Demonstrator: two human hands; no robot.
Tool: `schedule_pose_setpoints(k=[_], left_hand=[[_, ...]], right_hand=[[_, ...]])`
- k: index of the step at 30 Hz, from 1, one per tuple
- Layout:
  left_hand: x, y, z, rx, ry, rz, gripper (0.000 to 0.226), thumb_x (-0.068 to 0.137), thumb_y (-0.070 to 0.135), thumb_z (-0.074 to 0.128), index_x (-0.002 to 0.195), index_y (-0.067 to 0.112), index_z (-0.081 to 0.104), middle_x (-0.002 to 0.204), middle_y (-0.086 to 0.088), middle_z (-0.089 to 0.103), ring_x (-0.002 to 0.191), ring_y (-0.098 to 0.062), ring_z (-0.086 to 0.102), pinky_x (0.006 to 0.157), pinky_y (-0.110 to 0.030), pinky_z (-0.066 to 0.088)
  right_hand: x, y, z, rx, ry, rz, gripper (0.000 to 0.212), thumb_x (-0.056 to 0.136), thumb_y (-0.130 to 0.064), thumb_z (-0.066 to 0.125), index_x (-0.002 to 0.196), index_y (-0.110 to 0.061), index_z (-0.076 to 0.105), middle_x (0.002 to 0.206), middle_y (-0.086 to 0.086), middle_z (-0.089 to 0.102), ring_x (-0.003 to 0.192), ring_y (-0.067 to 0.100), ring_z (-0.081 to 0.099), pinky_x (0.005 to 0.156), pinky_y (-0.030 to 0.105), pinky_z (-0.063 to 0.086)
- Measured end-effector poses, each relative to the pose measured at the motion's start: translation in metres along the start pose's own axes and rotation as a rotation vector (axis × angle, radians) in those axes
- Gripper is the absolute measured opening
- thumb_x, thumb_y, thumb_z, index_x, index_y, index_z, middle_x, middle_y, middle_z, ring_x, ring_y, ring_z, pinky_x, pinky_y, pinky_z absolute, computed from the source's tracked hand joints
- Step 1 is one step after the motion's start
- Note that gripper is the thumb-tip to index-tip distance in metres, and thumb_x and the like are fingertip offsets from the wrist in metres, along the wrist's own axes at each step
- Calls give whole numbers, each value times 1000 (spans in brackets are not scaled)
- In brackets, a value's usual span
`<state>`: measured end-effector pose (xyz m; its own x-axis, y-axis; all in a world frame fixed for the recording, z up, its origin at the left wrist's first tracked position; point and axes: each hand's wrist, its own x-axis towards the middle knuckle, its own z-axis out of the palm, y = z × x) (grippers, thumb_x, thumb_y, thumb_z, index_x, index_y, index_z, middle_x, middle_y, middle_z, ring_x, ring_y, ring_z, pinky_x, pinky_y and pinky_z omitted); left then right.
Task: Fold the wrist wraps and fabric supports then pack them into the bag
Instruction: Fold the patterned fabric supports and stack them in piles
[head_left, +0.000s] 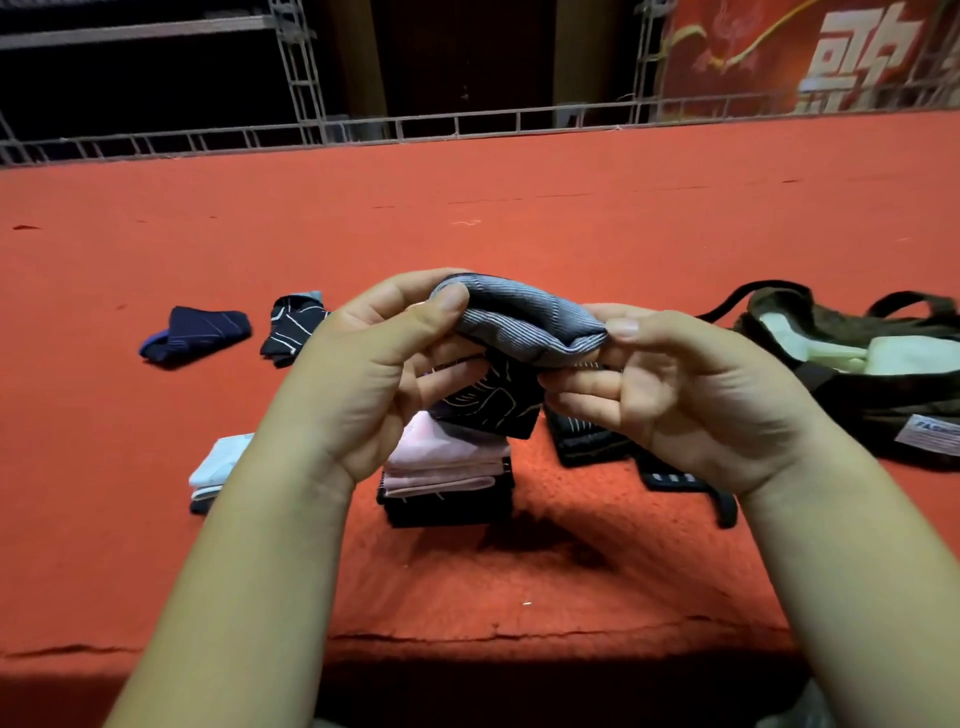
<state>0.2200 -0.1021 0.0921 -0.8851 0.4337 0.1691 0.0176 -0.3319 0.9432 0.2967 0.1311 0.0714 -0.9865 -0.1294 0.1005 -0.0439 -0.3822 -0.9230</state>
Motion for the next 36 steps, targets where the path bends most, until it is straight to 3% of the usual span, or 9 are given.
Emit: schedule_pose_setpoints(k=[6,9,12,18,24,27,31,34,36], left_hand=[[-3,8,-1,9,-22,-20,23,90,25,71,110,15,77,100,-8,78,80,-18,76,75,-33,65],[-7,11,-2,76,-5,-11,16,84,22,75,99,19,80,88,-3,75,67,-13,69,66,-28,64],[-9,12,-1,131,29,5,12,79,22,79,91,23,81,89,-4,75,70,-15,69,62,-25,61],[-12,13,3,187,96,18,15,75,19,83,89,22,79,88,-6,74,69,-15,69,64,-27,63],[-16,15,8,405,258,126,18,85,3,84,83,19,75,80,-13,63,59,-13,62,52,-25,56],[-17,13,15,473,314,186,32,80,-8,73,73,22,68,75,-8,46,56,-15,48,49,-25,53],[-20,9,22,527,283,231,27,81,-6,67,80,21,69,67,3,43,52,-17,45,51,-33,48],[-23,12,24,573,218,245,17,87,6,75,91,23,76,70,11,57,55,-16,57,60,-38,51],[-24,14,23,595,133,221,17,88,15,76,99,28,79,81,11,73,62,-17,70,79,-43,60]], right_hand=[[1,2,-3,-30,97,-50,57,86,-12,70,135,14,59,111,21,69,83,24,68,75,36,62],[2,3,2,-57,168,-99,46,83,-9,74,126,6,64,98,21,63,70,20,62,65,32,58],[0,4,9,-133,122,-101,27,85,-11,75,110,-4,69,95,19,66,74,22,65,67,33,57],[-5,6,21,-243,37,-102,12,90,-12,73,99,-10,65,95,16,63,83,23,62,73,35,57],[-11,2,32,-419,232,-238,12,102,-3,64,97,-9,55,78,13,65,66,27,71,66,30,55],[-14,1,38,-699,351,-345,14,102,-4,63,96,-10,50,71,5,63,60,24,74,58,30,51],[-17,3,42,-1033,552,-491,15,93,-5,66,90,-16,56,65,2,65,50,11,70,52,23,46],[-17,2,39,-962,629,-485,14,93,-6,66,90,-17,57,59,2,63,51,15,72,52,21,46],[-16,0,35,-828,638,-423,13,96,-7,66,92,-14,57,60,1,60,54,20,75,58,31,56]])
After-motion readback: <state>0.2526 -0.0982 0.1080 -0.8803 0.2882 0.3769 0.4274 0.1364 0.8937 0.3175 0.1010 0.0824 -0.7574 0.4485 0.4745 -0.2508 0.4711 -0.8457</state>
